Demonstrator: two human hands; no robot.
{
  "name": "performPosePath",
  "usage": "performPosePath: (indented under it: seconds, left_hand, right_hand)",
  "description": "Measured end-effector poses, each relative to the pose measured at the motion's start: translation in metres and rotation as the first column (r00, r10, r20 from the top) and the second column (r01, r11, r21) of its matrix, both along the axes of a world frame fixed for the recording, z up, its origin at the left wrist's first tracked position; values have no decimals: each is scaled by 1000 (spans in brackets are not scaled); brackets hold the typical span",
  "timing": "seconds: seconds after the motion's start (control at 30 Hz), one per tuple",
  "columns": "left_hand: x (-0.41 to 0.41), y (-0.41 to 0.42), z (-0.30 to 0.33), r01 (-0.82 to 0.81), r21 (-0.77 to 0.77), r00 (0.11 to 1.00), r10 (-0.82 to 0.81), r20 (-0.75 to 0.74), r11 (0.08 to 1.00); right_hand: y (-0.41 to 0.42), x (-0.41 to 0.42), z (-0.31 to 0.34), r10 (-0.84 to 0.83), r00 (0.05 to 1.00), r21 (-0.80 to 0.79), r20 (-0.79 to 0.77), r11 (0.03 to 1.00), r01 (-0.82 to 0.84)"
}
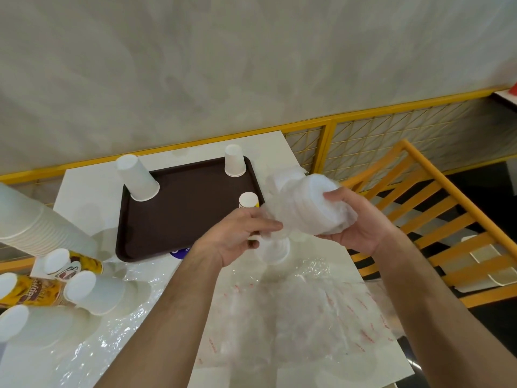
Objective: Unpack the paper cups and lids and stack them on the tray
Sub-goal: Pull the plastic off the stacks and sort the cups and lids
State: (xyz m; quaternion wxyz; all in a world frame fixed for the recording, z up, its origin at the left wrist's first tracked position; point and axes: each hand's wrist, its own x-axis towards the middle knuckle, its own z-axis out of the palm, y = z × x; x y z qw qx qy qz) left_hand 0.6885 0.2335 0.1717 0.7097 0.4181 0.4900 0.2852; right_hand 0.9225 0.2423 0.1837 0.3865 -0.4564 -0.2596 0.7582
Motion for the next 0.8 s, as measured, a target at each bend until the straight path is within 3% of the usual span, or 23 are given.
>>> performPosePath:
  seconds: [0.07, 0.13, 0.27, 0.33, 0.43, 0.6, 0.8]
  left_hand:
    - [-5, 2, -1, -122, 76, 989, 115, 92, 990]
    - [-9, 2, -4, -214, 81, 940, 182, 288, 974]
    - [-10, 0, -4, -247, -79, 786, 248, 566, 966]
    - [-10, -2, -4, -288, -65, 796, 276, 539, 956]
    - [-10, -5, 0, -405, 62, 856, 354, 376, 912]
    - [-12, -2, -4, -516, 199, 855, 490, 169, 833]
    - [-7, -7, -11, -544, 138, 833, 513, 205, 828]
  right_hand:
    - [0, 3, 2, 23, 1000, 8, 15, 1000, -23]
    - [1, 4, 2, 53, 998, 22, 37, 998, -54]
    - [3, 4, 0, 54, 997, 55, 61, 997, -57]
    - [4, 3, 0, 49, 996, 82, 81, 995, -55]
    - [7, 4, 0, 52, 991, 113, 121, 991, -66]
    - [6, 6, 2, 63, 988, 130, 140, 988, -81]
    - [5, 1, 5, -84, 996, 127, 6, 989, 83]
